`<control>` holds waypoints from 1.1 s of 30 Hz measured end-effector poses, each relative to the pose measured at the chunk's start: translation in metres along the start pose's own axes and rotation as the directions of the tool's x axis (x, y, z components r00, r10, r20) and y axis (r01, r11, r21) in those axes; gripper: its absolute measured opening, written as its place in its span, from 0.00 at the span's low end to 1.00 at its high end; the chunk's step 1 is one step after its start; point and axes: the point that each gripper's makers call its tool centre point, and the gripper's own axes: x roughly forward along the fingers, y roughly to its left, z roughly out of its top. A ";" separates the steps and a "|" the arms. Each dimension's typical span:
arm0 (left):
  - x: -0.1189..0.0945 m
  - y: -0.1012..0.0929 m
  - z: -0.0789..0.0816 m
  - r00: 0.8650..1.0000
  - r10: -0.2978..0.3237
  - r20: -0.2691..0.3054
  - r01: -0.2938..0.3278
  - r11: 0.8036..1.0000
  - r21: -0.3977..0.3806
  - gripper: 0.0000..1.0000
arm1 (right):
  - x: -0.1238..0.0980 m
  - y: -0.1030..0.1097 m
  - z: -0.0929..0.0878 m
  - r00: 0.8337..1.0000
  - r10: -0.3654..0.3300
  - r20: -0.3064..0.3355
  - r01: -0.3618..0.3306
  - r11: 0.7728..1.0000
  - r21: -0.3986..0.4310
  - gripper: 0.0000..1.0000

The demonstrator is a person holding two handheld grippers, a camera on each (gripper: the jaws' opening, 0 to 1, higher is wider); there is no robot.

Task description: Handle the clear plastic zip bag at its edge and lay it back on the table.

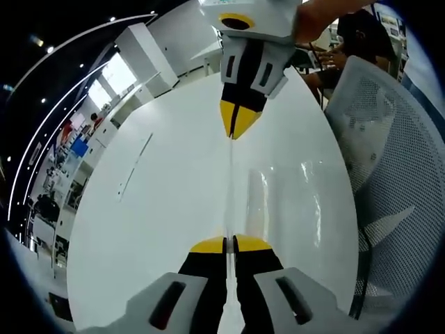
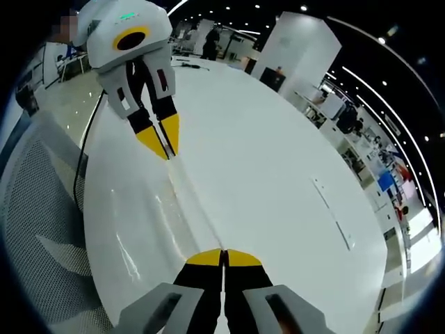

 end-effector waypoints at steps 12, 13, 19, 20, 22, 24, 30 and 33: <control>-0.002 0.002 -0.003 1.000 0.004 -0.005 -0.004 1.000 -0.004 0.00 | 0.001 -0.003 -0.001 1.000 -0.001 0.000 0.001 1.000 -0.001 0.00; -0.002 0.003 -0.003 1.000 0.006 -0.004 -0.006 1.000 -0.005 0.00 | 0.001 -0.004 -0.001 1.000 -0.004 0.001 0.004 1.000 -0.001 0.00; -0.002 0.003 -0.004 1.000 0.006 -0.005 -0.006 1.000 -0.004 0.00 | 0.002 -0.004 -0.002 1.000 -0.004 -0.001 0.004 1.000 -0.001 0.00; -0.002 0.004 -0.004 1.000 0.007 -0.004 -0.007 1.000 -0.002 0.00 | 0.002 -0.004 -0.002 1.000 -0.005 0.000 0.005 1.000 0.000 0.00; -0.002 0.004 -0.004 1.000 0.008 -0.004 -0.008 1.000 -0.003 0.00 | 0.002 -0.004 -0.002 1.000 -0.002 -0.001 0.002 1.000 0.003 0.00; -0.003 0.003 -0.004 1.000 0.008 -0.004 -0.008 1.000 -0.004 0.00 | 0.001 -0.003 -0.002 1.000 -0.004 0.000 0.004 1.000 -0.001 0.00; -0.004 0.004 -0.004 1.000 0.009 -0.003 -0.009 1.000 -0.005 0.00 | 0.002 -0.003 -0.002 1.000 -0.004 -0.001 0.004 1.000 -0.001 0.00; -0.005 0.004 -0.005 1.000 0.009 -0.005 -0.009 1.000 -0.006 0.00 | 0.002 -0.003 -0.002 1.000 -0.005 0.000 0.005 1.000 -0.001 0.00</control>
